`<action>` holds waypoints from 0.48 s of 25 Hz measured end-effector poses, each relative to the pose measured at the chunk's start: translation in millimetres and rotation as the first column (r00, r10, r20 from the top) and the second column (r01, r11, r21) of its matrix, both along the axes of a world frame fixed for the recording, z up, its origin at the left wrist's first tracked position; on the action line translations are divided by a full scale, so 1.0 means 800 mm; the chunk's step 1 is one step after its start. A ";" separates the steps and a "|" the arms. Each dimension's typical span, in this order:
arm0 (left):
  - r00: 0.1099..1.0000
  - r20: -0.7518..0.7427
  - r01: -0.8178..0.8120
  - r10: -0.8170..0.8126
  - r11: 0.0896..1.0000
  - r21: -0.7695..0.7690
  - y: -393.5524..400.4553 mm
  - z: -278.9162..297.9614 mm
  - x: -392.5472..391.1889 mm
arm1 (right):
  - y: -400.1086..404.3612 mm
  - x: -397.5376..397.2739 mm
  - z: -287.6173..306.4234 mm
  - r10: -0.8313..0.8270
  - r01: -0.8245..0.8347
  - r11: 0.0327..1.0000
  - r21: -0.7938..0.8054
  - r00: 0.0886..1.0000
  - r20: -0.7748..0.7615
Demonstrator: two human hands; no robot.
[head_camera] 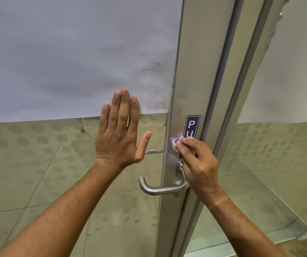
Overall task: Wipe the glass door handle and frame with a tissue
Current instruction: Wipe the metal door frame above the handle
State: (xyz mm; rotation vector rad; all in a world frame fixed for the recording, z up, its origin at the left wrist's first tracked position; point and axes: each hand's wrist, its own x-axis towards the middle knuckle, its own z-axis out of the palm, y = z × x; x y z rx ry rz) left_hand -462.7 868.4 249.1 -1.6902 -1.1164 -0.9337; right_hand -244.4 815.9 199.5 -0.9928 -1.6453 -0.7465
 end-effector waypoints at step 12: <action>1.000 0.002 0.004 -0.004 1.000 0.005 0.000 0.000 0.001 | -0.014 0.053 -0.031 0.064 0.152 0.925 -0.349 0.842 0.536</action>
